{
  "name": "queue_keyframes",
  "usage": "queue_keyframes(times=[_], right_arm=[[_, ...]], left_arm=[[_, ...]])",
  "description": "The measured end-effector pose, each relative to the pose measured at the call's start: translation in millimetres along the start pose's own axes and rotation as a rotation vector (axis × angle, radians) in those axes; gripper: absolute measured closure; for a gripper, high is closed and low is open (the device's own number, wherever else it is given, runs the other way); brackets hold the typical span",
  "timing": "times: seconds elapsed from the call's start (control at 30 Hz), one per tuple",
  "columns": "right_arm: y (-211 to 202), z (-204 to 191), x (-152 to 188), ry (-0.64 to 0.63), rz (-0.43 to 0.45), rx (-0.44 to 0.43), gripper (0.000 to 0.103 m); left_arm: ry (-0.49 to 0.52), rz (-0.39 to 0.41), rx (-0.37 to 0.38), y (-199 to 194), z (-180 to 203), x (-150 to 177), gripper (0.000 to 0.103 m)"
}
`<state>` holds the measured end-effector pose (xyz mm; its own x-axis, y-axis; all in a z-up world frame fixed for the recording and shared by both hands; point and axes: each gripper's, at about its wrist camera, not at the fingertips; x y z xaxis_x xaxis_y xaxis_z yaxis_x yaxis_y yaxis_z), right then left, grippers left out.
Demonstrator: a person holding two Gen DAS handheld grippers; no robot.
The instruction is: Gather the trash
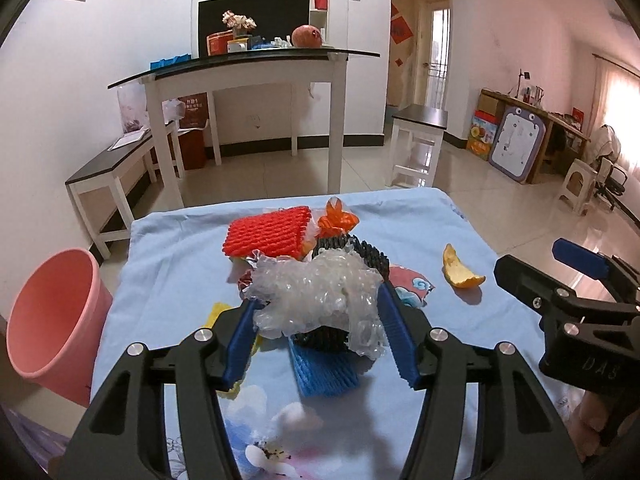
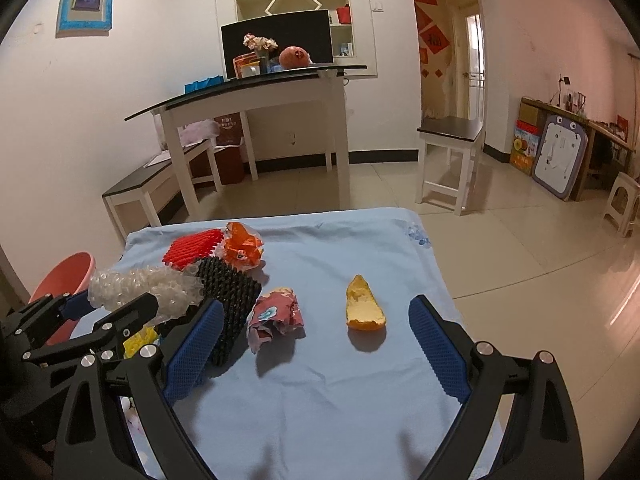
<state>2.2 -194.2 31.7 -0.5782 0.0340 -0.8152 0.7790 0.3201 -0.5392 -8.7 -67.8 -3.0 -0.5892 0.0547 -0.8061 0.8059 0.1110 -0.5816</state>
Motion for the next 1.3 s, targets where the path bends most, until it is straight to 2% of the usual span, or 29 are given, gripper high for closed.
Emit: queue_keyframes(times=[0.37,1.3], right_arm=[[2,-11,-1,-0.022,0.009,-0.018,0.011],[-2,-17,-1,-0.040,0.015,-0.017,0.011]], left_arm=[[-0.040,0.005,-0.025,-6,-11,0,0.044],[-0.045,0.013,-0.032,-14,-16,-2,0.044]])
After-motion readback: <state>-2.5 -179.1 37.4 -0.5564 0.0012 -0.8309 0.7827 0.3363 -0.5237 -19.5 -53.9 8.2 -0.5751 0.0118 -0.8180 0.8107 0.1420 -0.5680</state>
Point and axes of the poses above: each gripper's, at about its wrist camera, not at the fingertips, and y roughly the way its jaws point, z to its right, x to its underside, and after that the axes turned 11 degrees about -x, right-handed
